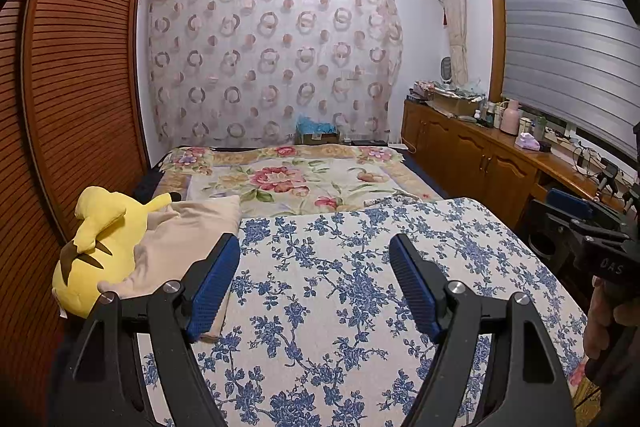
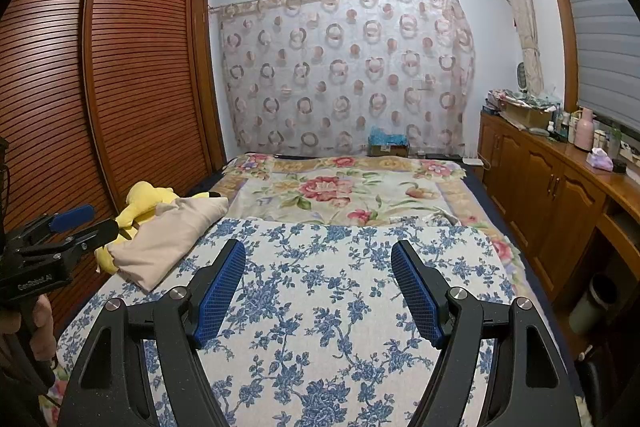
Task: Fold small clothes
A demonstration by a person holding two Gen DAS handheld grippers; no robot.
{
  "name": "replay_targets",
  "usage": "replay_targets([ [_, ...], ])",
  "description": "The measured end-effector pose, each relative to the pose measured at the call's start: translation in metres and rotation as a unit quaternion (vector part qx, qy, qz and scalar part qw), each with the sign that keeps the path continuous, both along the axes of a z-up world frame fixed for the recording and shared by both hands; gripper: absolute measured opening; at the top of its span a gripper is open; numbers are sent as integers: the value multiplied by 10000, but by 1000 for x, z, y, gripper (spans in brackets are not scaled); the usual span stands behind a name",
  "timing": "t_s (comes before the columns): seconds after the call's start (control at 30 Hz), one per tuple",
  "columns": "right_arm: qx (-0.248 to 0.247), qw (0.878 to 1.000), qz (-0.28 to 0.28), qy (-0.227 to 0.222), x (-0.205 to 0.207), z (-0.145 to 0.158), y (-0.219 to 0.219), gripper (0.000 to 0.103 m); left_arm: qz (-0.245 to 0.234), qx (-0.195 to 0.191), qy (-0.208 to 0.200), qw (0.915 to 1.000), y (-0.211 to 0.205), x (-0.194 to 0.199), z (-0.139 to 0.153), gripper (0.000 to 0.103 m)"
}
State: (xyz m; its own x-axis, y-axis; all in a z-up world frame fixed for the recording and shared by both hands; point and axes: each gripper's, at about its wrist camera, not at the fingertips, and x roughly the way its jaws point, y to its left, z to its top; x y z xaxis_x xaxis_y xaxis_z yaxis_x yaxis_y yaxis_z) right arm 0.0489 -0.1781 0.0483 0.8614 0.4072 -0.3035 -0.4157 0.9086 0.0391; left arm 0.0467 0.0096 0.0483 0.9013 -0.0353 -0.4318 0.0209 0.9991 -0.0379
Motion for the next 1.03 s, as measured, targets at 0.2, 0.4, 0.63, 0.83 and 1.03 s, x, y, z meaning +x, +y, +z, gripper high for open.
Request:
replay_targets([
  [0.2,8,10000,10,-7,1,1,-5,77,2,-1,-1,10000,0,0,0,78],
  [0.4,7,10000,18,-15,1,0,-8,77,-3,-4,-1,10000,1,-1,-1,78],
  [0.63,-1,10000,19,-22,1,0,-9,77,-1,1,-8,10000,1,0,-1,78],
  [0.83,1,10000,22,-24,1,0,-9,77,-8,3,-10,10000,2,-1,-1,78],
  [1.03,-3,10000,21,-29,1,0,-9,77,-11,-7,-5,10000,4,0,-1,78],
])
